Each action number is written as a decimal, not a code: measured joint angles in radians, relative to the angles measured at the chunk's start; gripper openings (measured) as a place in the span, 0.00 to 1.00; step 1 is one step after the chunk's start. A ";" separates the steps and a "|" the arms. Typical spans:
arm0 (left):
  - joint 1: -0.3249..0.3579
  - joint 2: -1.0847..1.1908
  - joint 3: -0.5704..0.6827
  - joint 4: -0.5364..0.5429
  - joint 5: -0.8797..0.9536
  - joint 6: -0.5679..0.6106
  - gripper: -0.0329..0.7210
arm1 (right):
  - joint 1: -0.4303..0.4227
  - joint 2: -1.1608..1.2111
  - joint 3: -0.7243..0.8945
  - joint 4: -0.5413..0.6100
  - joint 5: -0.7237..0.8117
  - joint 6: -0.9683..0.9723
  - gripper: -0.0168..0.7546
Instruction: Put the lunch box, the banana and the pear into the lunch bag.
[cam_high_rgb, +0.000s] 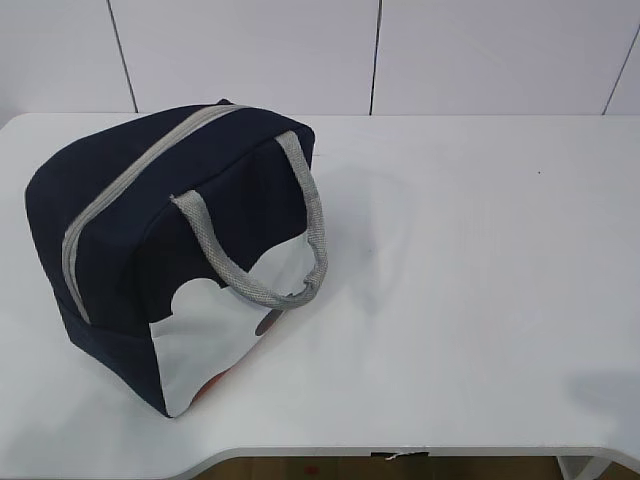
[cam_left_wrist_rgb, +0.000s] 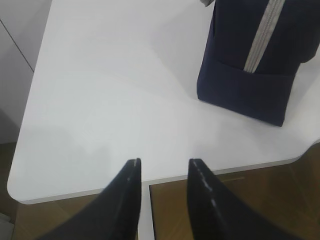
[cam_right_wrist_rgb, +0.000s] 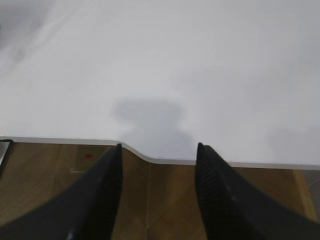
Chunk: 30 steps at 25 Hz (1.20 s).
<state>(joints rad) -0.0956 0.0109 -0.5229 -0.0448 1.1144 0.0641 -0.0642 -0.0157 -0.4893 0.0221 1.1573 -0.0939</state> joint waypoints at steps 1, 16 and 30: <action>0.000 0.000 0.000 0.000 0.000 0.000 0.36 | 0.000 0.000 0.000 0.000 0.000 0.000 0.53; 0.000 0.000 0.000 0.000 0.000 0.000 0.36 | 0.000 0.000 0.000 0.000 0.000 0.000 0.53; 0.000 0.000 0.000 0.000 0.000 0.000 0.36 | 0.000 0.000 0.000 0.000 0.000 0.000 0.53</action>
<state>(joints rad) -0.0956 0.0109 -0.5229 -0.0448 1.1144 0.0641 -0.0642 -0.0157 -0.4893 0.0221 1.1573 -0.0939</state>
